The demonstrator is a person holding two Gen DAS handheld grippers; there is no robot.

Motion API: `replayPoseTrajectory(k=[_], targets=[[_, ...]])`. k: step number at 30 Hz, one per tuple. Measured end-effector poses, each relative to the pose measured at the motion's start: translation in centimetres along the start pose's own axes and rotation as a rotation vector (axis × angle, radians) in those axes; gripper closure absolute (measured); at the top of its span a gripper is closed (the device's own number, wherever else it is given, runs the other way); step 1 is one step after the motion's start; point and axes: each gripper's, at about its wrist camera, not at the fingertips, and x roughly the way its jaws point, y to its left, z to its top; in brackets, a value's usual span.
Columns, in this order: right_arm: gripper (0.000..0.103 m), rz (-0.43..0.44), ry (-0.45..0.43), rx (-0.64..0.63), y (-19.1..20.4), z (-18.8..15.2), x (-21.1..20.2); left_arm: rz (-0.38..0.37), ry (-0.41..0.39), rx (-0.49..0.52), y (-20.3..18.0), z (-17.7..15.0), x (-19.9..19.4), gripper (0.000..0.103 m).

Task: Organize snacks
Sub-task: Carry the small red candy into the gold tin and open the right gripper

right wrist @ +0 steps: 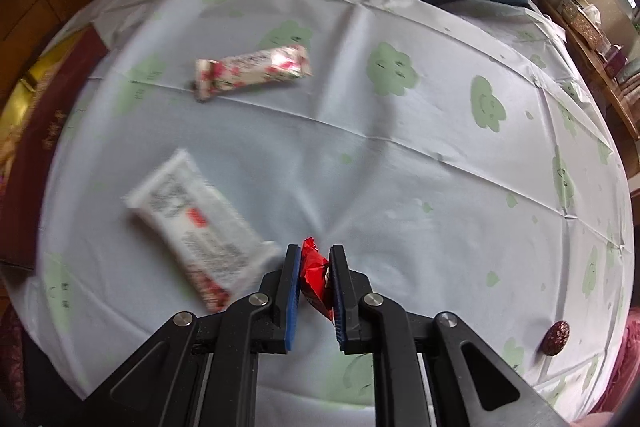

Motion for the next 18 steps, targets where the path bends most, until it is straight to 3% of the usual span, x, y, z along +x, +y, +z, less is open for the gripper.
replayPoseTrajectory(k=[4,11,18], targets=[[0.089,0.022,-0.036,-0.030,1.9,-0.1,-1.2,0.002,-0.001,-0.012,0.4,0.0,0.0,0.034],[0.089,-0.024,-0.087,-0.046,3.2,0.1,-2.7,0.005,-0.007,-0.033,1.0,0.0,0.0,0.034],[0.089,0.155,-0.115,-0.087,7.2,-0.4,-4.7,0.016,-0.004,-0.052,1.7,0.0,0.1,0.034]])
